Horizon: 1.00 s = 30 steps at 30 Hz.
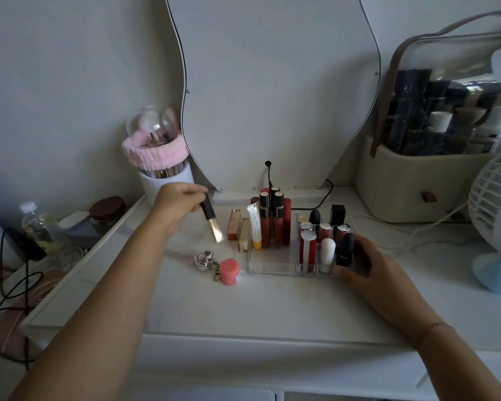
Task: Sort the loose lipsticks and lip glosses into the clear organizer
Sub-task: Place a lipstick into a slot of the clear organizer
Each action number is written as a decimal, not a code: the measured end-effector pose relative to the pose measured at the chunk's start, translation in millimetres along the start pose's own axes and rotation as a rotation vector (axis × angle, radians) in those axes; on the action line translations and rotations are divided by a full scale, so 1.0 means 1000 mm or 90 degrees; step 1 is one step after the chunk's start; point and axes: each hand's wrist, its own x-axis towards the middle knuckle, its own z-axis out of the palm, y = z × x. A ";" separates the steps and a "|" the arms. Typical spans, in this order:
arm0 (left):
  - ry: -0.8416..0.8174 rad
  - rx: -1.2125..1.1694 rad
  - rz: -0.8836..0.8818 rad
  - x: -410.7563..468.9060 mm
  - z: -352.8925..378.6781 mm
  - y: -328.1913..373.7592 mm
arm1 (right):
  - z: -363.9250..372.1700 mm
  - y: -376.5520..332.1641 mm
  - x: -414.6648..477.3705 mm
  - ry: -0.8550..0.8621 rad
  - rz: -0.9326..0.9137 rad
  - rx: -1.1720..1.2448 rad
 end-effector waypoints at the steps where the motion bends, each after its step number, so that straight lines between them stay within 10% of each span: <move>1: 0.004 -0.020 0.022 -0.005 -0.003 0.010 | 0.000 0.000 0.000 0.002 -0.002 0.002; 11: -0.188 -0.094 0.330 -0.079 0.016 0.119 | -0.001 0.002 0.000 0.004 -0.005 0.016; 19: -0.267 0.233 0.400 -0.081 0.078 0.101 | -0.001 0.000 -0.001 -0.001 -0.004 0.015; 30: -0.295 0.223 0.395 -0.072 0.073 0.095 | 0.000 0.001 -0.001 -0.005 0.005 0.009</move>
